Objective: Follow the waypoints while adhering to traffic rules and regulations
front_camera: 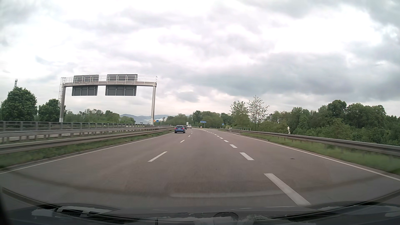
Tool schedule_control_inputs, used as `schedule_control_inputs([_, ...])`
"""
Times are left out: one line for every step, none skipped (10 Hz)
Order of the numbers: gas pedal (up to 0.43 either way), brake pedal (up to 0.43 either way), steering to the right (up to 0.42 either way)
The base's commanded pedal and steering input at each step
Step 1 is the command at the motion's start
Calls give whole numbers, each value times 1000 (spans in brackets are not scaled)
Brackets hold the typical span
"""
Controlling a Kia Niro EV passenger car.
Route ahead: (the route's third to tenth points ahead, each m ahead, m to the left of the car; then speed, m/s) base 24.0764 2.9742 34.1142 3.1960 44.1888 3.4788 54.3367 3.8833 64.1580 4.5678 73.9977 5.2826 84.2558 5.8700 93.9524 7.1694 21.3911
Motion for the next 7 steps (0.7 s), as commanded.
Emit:
schedule_control_inputs([268,0,-4])
schedule_control_inputs([268,0,-4])
schedule_control_inputs([268,0,-4])
schedule_control_inputs([268,0,-4])
schedule_control_inputs([268,0,-4])
schedule_control_inputs([268,0,-4])
schedule_control_inputs([268,0,-4])
